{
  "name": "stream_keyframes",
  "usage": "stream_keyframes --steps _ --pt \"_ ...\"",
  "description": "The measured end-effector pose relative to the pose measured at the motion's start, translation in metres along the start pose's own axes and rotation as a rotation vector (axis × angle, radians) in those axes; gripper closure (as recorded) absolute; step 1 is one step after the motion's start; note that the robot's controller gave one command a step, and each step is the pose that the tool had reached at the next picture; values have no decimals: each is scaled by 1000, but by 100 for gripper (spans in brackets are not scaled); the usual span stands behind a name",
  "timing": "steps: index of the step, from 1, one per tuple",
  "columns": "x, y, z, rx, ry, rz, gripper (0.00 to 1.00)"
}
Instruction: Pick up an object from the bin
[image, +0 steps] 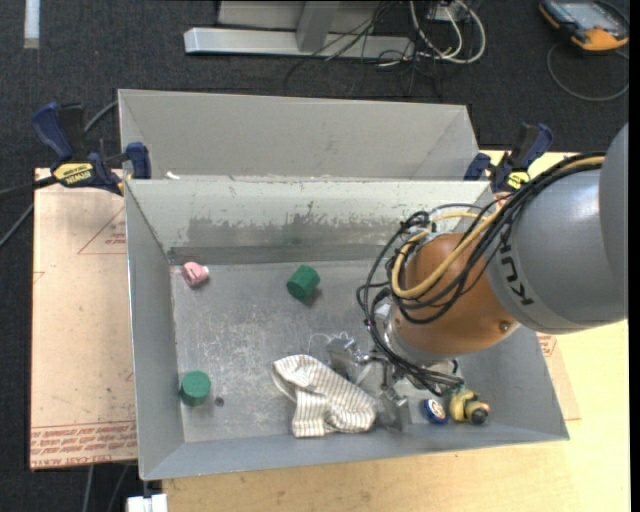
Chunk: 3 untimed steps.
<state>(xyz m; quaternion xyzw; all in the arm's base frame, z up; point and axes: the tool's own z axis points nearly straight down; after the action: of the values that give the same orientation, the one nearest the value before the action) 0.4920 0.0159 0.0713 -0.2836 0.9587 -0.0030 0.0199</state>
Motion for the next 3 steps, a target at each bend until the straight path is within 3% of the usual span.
stream_keyframes --steps 1,2,3 --pt "-7 -3 1 1 0 75 0" --pt "-17 25 1 0 -3 -68 100" --pt "-17 25 1 0 -3 -69 100"
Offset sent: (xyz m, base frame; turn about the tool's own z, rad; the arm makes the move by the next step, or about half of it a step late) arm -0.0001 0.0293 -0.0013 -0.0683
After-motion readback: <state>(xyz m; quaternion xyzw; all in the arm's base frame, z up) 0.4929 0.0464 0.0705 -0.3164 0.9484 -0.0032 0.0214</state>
